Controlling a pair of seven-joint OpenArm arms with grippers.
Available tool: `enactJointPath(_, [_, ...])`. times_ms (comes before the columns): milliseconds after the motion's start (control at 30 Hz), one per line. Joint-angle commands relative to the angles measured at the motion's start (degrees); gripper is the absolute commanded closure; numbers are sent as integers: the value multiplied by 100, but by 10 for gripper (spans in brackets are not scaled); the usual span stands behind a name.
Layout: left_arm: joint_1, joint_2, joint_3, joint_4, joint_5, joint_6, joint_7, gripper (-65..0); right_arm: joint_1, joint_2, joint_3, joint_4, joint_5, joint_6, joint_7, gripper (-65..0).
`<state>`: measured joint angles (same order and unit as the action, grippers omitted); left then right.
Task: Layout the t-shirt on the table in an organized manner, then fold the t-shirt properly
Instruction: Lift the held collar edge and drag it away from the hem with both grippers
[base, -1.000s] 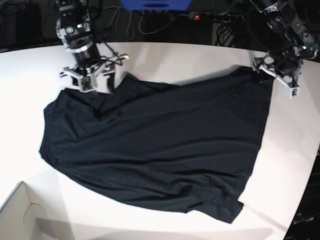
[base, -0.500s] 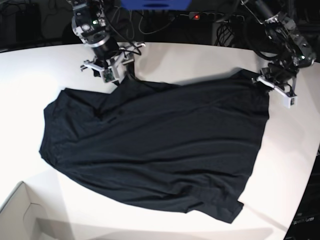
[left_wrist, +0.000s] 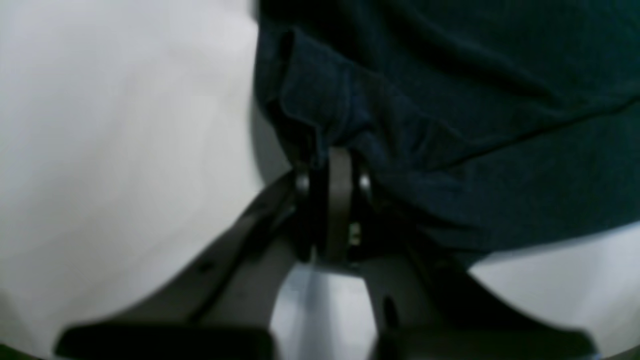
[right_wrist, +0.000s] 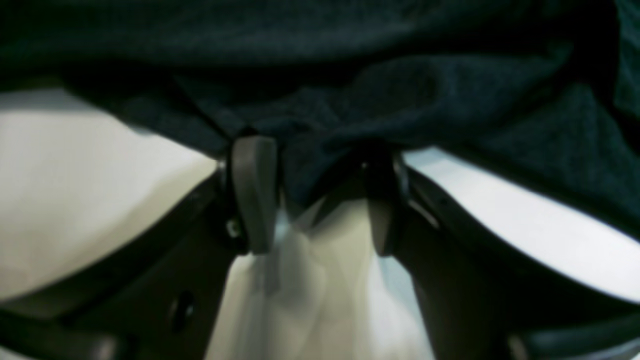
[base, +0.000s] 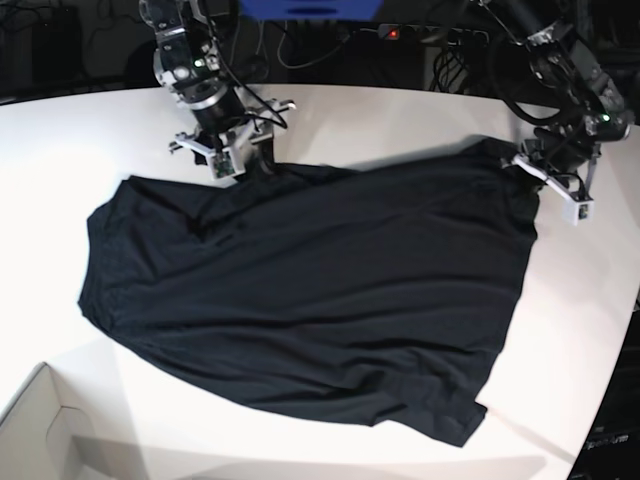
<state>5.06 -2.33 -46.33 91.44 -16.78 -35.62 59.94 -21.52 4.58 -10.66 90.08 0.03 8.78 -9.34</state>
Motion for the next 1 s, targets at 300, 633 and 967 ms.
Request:
enactJointPath(300, [-36, -97, -40, 663, -76, -3, 331, -2, -780, -14, 516, 1150, 27, 6, -37, 0])
enactJointPath(633, [79, -97, -49, 1375, -68, -3, 858, -2, -1510, -5, 472, 2389, 27, 15, -37, 0])
enactJointPath(967, [448, -106, -409, 1454, -76, -12, 823, -2, -2002, 118, 384, 2521, 27, 15, 332, 0])
